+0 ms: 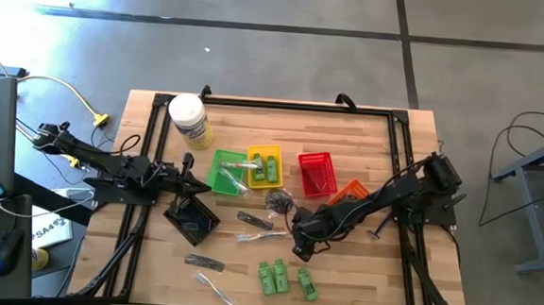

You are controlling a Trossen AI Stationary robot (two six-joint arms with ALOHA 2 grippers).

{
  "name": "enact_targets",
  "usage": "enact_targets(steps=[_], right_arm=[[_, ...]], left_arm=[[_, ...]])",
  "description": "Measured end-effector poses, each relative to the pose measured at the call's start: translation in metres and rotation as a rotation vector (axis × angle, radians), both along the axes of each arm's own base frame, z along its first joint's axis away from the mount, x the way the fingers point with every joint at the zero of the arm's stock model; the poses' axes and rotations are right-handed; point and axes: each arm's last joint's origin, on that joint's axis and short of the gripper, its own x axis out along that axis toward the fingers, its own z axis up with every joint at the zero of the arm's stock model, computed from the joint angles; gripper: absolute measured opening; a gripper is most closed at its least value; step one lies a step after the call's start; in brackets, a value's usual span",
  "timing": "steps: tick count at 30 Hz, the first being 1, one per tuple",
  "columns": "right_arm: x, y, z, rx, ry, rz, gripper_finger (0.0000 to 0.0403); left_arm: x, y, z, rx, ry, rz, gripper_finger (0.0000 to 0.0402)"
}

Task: Pick & Place Travel size toiletries
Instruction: Put the top right black comb into the red basket

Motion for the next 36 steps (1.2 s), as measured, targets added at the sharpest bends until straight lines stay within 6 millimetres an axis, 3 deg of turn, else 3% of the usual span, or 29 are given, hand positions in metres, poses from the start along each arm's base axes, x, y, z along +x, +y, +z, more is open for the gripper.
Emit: enact_targets(steps=[6, 28, 31, 36], right_arm=[[0.005, 0.002, -0.020, 0.001, 0.044, -0.004, 0.0270], [0.005, -0.001, -0.039, -0.049, 0.134, 0.024, 0.0269], [0.005, -0.002, -0.040, -0.075, 0.132, 0.031, 0.0252], [0.004, -0.003, -0.041, -0.102, 0.134, 0.033, 0.0183]], left_arm=[[0.000, 0.000, 0.000, 0.000, 0.000, 0.000, 0.0000], [0.000, 0.000, 0.000, -0.001, -0.001, 0.000, 0.0000], [0.000, 0.000, 0.000, 0.000, -0.001, 0.000, 0.0000], [0.000, 0.000, 0.000, -0.001, -0.001, 0.000, 0.0000]])
